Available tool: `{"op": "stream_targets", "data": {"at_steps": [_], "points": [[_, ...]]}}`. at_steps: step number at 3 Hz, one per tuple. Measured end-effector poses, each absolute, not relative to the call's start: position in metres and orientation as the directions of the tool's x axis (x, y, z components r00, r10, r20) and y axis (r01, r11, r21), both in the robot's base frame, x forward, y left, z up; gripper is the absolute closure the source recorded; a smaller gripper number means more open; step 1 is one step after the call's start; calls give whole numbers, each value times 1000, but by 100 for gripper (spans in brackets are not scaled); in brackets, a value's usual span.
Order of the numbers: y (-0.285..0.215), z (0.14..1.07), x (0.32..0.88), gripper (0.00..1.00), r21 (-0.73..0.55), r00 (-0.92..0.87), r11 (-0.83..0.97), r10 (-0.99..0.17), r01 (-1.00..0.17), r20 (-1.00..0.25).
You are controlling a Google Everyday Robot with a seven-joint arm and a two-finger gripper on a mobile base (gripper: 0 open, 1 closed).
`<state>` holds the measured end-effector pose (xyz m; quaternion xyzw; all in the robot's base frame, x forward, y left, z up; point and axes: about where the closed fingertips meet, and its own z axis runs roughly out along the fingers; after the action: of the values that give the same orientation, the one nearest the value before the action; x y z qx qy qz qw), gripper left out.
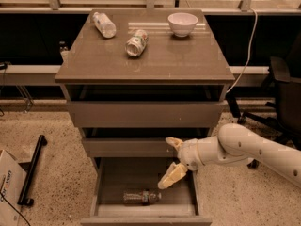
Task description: Pick water bottle from bottom drawer and place on counter
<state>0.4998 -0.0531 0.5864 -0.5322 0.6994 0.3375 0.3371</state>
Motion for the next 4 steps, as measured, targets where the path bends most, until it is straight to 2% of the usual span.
{"op": "stream_targets", "data": {"at_steps": [1, 3, 4], "points": [[-51, 536, 508, 0, 161, -244, 222, -429, -962, -870], [-45, 516, 511, 0, 195, -315, 292, -452, -936, -835], [-39, 471, 515, 0, 220, -363, 335, -460, -916, -810]]}}
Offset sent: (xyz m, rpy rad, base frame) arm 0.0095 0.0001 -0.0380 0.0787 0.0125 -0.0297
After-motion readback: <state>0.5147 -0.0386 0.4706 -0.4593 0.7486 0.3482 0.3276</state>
